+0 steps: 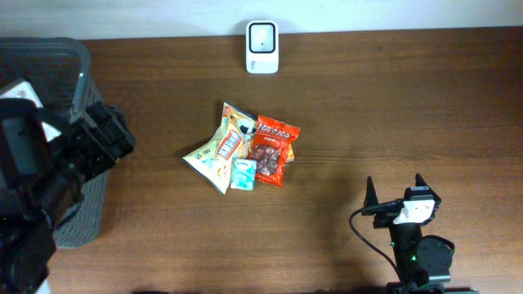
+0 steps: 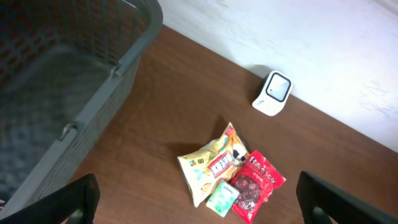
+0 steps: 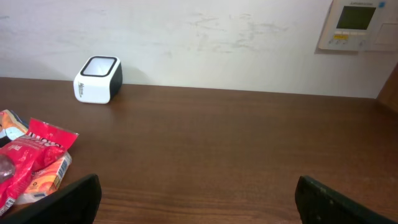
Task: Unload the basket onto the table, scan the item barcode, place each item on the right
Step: 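Withdraw the left gripper back toward the basket, then reach the right gripper toward the pile of snacks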
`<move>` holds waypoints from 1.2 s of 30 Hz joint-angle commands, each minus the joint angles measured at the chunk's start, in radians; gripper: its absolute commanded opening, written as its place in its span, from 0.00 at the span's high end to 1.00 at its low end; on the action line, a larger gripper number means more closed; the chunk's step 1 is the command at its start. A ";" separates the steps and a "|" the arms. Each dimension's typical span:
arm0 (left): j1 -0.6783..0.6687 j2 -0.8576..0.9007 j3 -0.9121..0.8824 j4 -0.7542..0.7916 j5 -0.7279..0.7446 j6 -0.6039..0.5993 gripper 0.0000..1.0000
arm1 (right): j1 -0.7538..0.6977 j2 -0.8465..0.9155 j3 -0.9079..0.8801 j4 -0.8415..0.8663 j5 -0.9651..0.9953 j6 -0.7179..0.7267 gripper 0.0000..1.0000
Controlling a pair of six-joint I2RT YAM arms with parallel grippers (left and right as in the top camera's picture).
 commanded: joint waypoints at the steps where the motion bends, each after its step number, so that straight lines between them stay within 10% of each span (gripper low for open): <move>1: 0.023 0.060 -0.010 0.017 0.016 -0.032 0.01 | 0.005 -0.004 -0.007 0.010 0.015 -0.006 0.01; 10: 0.233 0.156 -0.010 0.025 0.095 -0.043 0.01 | 0.006 -0.004 -0.007 0.431 -0.624 0.164 0.01; 15: 0.245 0.164 -0.010 -0.017 0.095 -0.043 0.01 | 0.006 -0.002 0.040 0.524 -0.665 0.239 0.01; 29: 0.245 0.164 -0.010 -0.053 0.095 -0.043 0.01 | 0.006 0.650 0.786 -0.255 -0.784 0.075 0.01; 36: 0.245 0.164 -0.010 -0.054 0.095 -0.043 0.01 | 0.006 1.094 1.012 -0.299 -1.263 0.272 0.02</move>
